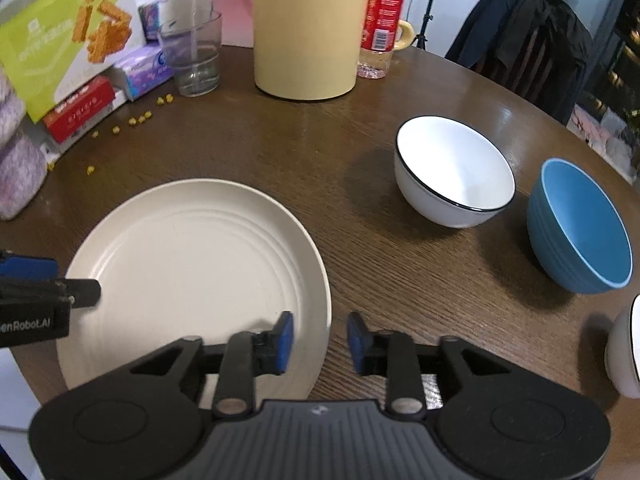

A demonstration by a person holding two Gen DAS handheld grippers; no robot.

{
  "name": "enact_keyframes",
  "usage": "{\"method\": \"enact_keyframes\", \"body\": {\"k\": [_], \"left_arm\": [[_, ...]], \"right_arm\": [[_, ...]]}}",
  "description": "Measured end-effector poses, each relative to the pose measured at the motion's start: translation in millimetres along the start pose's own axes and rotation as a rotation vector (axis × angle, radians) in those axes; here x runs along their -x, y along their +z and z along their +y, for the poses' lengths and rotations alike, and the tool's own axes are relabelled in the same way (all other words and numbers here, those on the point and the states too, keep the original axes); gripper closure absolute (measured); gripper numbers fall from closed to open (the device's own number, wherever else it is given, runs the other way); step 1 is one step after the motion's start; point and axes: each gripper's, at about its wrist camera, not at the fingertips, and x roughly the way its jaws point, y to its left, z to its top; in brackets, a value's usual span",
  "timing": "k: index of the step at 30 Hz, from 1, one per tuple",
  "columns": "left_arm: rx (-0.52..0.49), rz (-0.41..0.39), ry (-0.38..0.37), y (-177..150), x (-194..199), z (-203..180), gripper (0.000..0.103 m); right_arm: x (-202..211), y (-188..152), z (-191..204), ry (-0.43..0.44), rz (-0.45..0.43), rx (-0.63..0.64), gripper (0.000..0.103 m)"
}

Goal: Organize plates and bowls
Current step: 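Open the left gripper while the right gripper also opens, releasing the plate, then withdraw both grippers up and away from the plate stack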

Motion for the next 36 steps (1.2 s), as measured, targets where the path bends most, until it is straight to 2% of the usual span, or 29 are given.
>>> {"method": "enact_keyframes", "body": {"k": [1, 2, 4, 6, 7, 11, 26, 36], "left_arm": [[0.000, -0.014, -0.004, -0.8, 3.8, 0.7, 0.020], [0.003, -0.024, -0.012, -1.2, 6.9, 1.2, 0.018], [0.015, -0.042, -0.034, -3.4, 13.1, 3.7, 0.012], [0.026, -0.062, -0.045, -5.9, 19.3, 5.8, 0.001], [0.030, -0.076, -0.051, -7.0, 22.2, 7.4, 0.000], [0.038, -0.118, -0.082, -12.4, 35.7, 11.3, 0.000], [0.003, -0.177, -0.153, -34.6, 67.1, 9.7, 0.000], [-0.097, -0.188, -0.217, -35.6, 74.0, -13.7, 0.000]], "right_arm": [[2.7, -0.3, -2.7, 0.015, 0.000, -0.015, 0.058], [5.5, -1.0, -5.1, 0.027, 0.000, -0.028, 0.048], [12.0, -3.3, -8.8, 0.037, -0.009, -0.046, 0.037], [18.9, -6.4, -12.5, 0.042, -0.019, -0.059, 0.023], [23.3, -8.5, -15.0, 0.047, -0.023, -0.069, 0.014], [39.1, -19.6, -22.1, 0.066, -0.031, -0.112, 0.001], [88.6, -61.6, -24.2, 0.003, -0.050, -0.181, 0.000], [101.6, -91.9, -45.0, -0.043, -0.030, -0.336, 0.000]]}}
